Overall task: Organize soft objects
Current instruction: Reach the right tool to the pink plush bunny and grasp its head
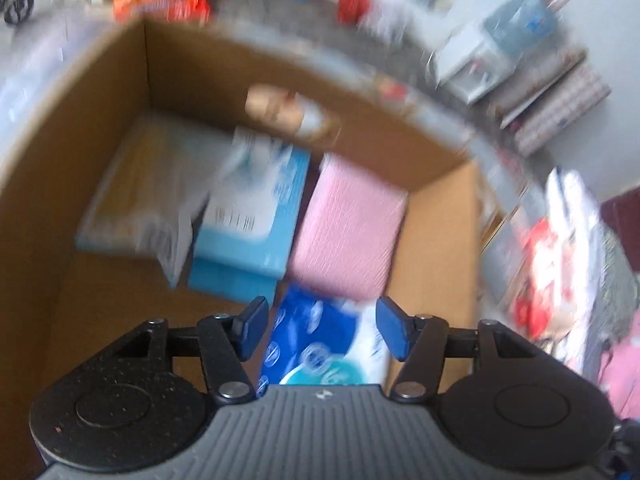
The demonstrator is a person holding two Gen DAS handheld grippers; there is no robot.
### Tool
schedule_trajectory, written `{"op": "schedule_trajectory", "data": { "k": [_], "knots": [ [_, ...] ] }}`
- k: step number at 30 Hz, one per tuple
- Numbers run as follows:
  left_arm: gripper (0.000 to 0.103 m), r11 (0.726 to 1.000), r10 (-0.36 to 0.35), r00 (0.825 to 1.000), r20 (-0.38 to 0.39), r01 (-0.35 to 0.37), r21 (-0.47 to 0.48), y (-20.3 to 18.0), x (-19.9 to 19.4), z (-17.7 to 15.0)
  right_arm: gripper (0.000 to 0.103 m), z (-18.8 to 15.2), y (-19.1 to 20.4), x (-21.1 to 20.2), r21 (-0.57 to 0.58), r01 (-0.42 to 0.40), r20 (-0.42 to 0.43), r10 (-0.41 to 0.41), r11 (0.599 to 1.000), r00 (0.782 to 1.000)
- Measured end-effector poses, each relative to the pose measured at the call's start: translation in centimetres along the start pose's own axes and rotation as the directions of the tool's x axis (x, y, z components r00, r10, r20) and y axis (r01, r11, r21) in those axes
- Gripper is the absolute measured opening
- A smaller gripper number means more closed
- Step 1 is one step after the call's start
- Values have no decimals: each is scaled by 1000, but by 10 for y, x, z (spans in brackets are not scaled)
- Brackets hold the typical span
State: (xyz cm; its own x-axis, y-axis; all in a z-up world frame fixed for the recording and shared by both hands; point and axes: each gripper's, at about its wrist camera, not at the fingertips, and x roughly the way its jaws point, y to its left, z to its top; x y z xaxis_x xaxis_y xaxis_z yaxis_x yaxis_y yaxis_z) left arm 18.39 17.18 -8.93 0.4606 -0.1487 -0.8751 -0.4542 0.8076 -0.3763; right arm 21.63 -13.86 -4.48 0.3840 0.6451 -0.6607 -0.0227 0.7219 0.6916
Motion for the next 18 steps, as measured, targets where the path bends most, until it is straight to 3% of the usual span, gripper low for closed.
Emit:
{"op": "schedule_trajectory", "data": {
  "k": [4, 8, 13, 15, 18],
  "knots": [
    [62, 997, -38, 993, 109, 30, 75, -35, -37, 1, 64, 2, -21, -33, 17, -17, 94, 15, 1000, 995],
    [67, 978, -116, 986, 119, 93, 185, -88, -52, -3, 67, 7, -57, -72, 64, -11, 174, -1, 998, 985],
    [72, 937, -211, 977, 22, 196, 288, -158, -32, -20, 70, 20, -115, -123, 133, 52, 242, -84, 990, 967],
    [72, 931, -220, 974, -53, 226, 286, -182, -17, -33, 72, 27, -139, -139, 166, 77, 266, -120, 983, 956],
    [72, 918, -261, 953, -155, 295, 266, -215, 12, -53, 77, 38, -177, -155, 208, 116, 284, -173, 971, 943]
  ]
}}
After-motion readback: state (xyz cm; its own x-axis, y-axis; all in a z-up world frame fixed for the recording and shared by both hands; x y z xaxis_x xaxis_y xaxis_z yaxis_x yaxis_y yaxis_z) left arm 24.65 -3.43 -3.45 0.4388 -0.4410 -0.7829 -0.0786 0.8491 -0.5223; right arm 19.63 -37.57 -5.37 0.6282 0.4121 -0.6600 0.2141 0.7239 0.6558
